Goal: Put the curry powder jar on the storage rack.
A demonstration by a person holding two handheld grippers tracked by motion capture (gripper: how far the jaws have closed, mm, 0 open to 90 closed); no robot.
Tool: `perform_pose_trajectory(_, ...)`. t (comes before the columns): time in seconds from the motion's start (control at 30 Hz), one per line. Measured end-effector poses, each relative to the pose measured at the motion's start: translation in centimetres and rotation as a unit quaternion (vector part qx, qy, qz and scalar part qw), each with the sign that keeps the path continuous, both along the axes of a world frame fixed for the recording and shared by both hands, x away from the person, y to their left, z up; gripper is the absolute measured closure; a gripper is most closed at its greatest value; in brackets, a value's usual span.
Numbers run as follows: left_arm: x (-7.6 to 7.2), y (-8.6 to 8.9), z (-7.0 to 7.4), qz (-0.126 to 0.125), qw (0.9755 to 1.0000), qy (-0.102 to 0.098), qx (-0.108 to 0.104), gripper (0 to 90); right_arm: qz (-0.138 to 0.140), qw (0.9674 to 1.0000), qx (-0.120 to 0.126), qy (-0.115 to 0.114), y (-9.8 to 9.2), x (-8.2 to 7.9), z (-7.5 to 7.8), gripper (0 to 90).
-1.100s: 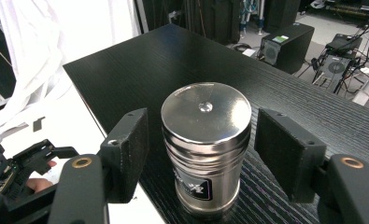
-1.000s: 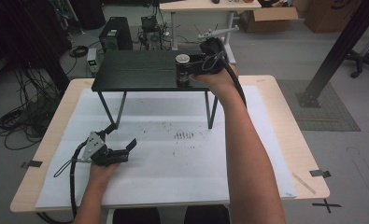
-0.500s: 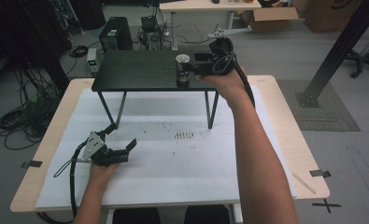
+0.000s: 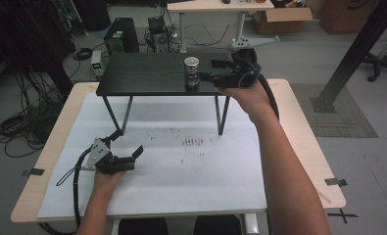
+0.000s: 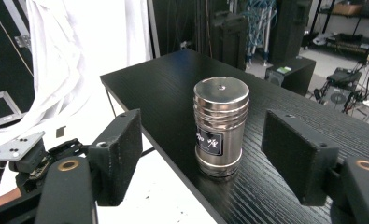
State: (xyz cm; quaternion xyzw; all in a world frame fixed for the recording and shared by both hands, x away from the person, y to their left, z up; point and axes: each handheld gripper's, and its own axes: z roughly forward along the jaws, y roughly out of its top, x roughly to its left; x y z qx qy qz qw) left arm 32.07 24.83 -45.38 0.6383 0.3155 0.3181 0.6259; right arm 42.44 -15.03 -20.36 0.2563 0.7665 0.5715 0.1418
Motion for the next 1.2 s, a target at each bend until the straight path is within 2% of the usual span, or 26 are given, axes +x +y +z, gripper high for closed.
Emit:
perform_pose_trajectory(0.3, 0.0, 0.0, 0.0, 0.0, 1.0, 0.0, 0.0, 0.2, 0.007, 0.9996, 0.019, -0.019, -1.2, -1.3, -0.6, 24.6)
perform_pose_trajectory(0.4, 0.0, 0.0, 0.0, 0.0, 1.0, 0.0, 0.0, 0.2, 0.008, 0.9991, 0.035, -0.023, -1.8, -1.8, -1.0, 23.7)
perform_pose_trajectory(0.7, 0.0, 0.0, 0.0, 0.0, 1.0, 0.0, 0.0, 0.2, 0.005, 0.9947, 0.076, -0.069, -3.7, -3.5, -2.3, 13.2)
perform_pose_trajectory(0.8, 0.0, 0.0, 0.0, 0.0, 1.0, 0.0, 0.0, 0.2, 0.002, 0.9932, 0.087, -0.077, -4.4, -3.9, -2.7, 11.3)
perform_pose_trajectory(1.03, 0.0, 0.0, 0.0, 0.0, 1.0, 0.0, 0.0, 0.2, -0.004, 0.989, 0.116, -0.091, -5.4, -4.6, -4.7, 6.8)
perform_pose_trajectory(1.2, 0.0, 0.0, 0.0, 0.0, 1.0, 0.0, 0.0, 0.2, -0.01, 0.9884, 0.116, -0.097, -5.5, -4.9, -6.5, 2.5)
